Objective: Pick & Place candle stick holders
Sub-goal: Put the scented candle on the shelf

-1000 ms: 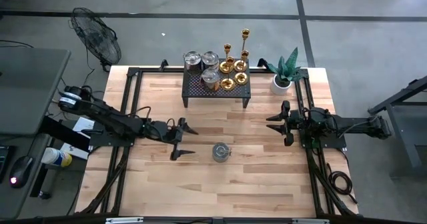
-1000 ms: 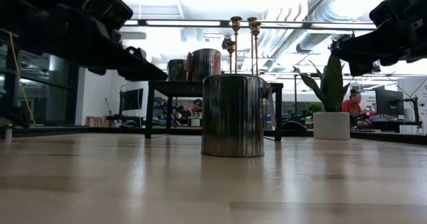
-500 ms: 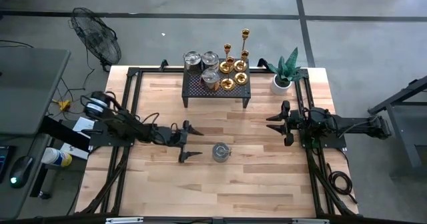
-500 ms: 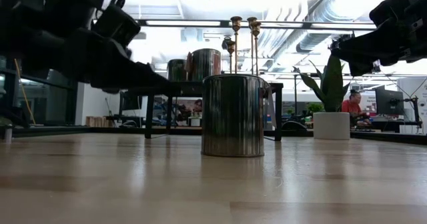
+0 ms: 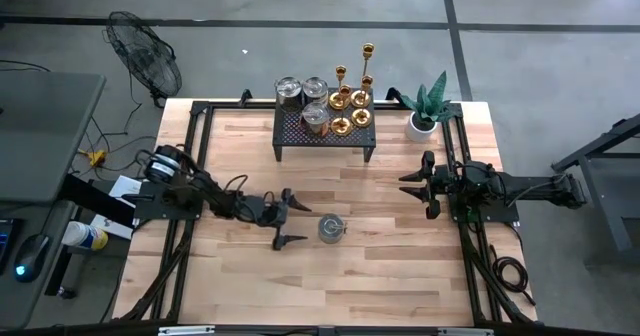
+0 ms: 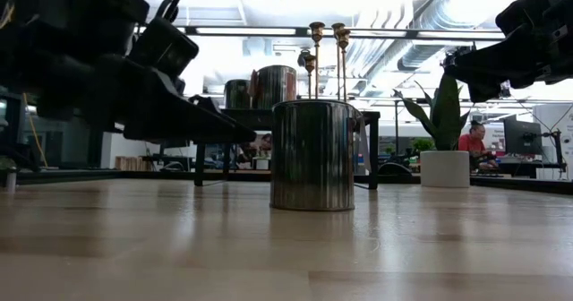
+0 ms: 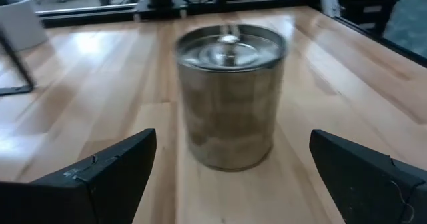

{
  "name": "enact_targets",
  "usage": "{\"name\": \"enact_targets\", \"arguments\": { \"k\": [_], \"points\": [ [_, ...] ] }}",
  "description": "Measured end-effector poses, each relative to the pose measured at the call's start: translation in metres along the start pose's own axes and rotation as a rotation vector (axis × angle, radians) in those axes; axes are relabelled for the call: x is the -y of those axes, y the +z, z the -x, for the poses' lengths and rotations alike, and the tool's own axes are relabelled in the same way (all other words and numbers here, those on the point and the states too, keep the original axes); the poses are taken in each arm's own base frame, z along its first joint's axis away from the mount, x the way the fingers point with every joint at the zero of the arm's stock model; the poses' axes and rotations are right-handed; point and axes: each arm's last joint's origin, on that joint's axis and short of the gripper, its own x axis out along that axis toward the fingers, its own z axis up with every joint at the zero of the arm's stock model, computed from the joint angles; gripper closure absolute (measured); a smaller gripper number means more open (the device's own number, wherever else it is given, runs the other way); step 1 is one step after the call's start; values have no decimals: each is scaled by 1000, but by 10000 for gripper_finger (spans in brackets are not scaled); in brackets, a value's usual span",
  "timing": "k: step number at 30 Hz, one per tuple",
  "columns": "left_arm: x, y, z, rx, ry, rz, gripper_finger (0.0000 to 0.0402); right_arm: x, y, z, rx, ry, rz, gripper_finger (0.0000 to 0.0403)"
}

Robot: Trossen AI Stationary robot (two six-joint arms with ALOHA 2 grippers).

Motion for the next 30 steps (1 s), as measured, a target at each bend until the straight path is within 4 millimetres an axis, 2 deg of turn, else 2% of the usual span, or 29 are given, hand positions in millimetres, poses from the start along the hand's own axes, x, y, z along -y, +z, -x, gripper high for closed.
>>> {"name": "enact_targets", "arguments": {
  "k": [5,13,25,30],
  "points": [
    [2,-3,-7,16,-26,-53,16,0,0,0,0,0,0,285],
    [5,-9,-25,13,-45,-45,16,0,0,0,0,0,0,285],
    [8,-8,-49,35,-45,-42,16,0,0,0,0,0,0,285],
    [9,-2,-57,63,-37,-30,16,0,0,0,0,0,0,285]
  ]
}}
